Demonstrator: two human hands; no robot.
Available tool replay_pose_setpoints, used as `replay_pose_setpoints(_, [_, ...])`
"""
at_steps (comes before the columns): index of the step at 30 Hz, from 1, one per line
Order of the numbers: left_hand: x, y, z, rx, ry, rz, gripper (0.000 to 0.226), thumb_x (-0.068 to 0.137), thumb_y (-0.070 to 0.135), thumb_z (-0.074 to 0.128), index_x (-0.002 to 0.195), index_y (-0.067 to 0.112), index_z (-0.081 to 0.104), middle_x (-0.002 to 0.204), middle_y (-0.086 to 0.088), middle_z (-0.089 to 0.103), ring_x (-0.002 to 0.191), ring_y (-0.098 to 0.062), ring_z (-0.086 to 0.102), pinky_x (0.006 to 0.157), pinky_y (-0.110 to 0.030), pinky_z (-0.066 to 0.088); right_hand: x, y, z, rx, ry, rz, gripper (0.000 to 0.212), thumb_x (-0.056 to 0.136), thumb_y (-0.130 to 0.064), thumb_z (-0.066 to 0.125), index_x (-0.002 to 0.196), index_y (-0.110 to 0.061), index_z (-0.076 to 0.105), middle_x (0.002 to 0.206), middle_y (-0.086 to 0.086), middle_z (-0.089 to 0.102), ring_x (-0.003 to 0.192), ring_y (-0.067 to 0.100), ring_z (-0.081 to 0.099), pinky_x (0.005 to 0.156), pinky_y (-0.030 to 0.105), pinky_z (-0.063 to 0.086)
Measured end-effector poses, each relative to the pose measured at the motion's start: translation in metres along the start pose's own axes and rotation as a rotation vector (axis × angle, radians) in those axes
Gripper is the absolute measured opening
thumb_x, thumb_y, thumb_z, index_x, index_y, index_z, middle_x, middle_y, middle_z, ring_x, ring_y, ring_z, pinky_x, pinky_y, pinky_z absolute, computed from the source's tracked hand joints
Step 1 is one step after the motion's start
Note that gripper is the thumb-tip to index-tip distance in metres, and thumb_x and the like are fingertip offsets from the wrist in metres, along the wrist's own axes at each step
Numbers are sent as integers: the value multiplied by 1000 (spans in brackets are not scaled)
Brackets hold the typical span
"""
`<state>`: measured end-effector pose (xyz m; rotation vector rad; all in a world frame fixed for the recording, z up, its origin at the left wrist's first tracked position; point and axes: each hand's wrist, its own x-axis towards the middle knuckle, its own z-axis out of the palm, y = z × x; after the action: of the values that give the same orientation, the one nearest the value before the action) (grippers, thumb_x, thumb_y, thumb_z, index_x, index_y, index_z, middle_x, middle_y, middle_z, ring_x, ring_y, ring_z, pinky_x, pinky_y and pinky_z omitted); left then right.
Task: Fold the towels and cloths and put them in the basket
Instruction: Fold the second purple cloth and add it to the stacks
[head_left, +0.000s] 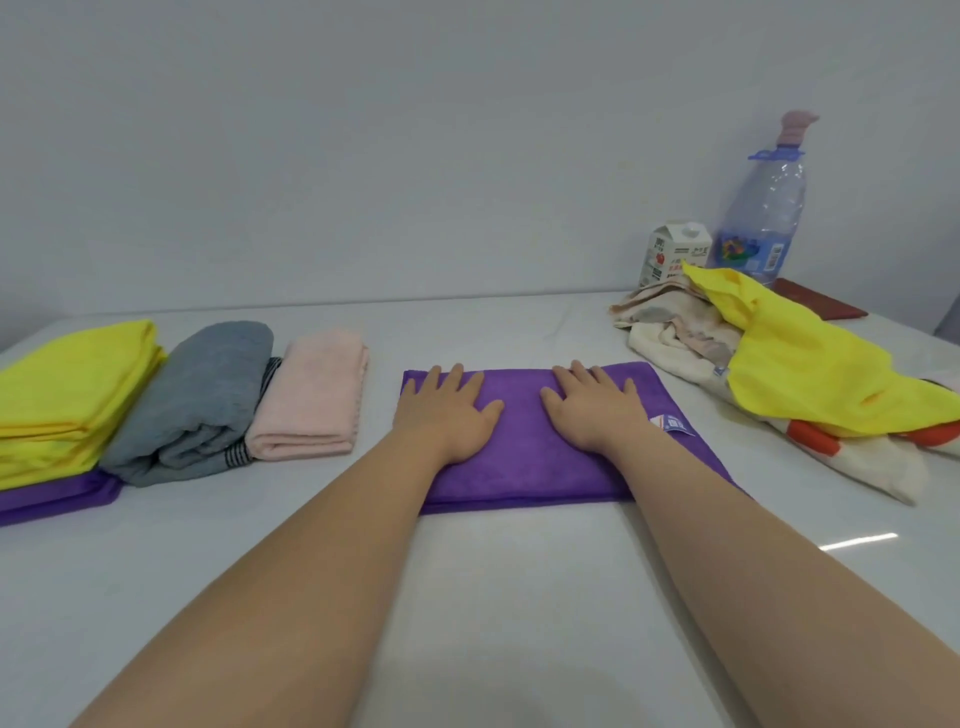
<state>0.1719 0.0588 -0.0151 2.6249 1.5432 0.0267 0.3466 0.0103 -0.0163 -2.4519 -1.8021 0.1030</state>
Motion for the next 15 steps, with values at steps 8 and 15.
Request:
replay_pose_setpoints(8, [-5,-13,3,-56,58,-132,69,96,57,16,153,18,7,160,0,0,147,-19,-4,118,-48,2,6,40,-8,15,-47,225,69,96,-53,19,152,-15,9,160,1,1,147,19,2,115,54,3])
replay_pose_setpoints(15, [-5,-13,4,-58,71,-128,68,96,56,16,153,19,7,160,0,1,147,-19,-3,118,-49,4,20,41,-23,11,98,306,44,92,-25,34,132,-11,45,139,11,42,130,31,33,104,45,30])
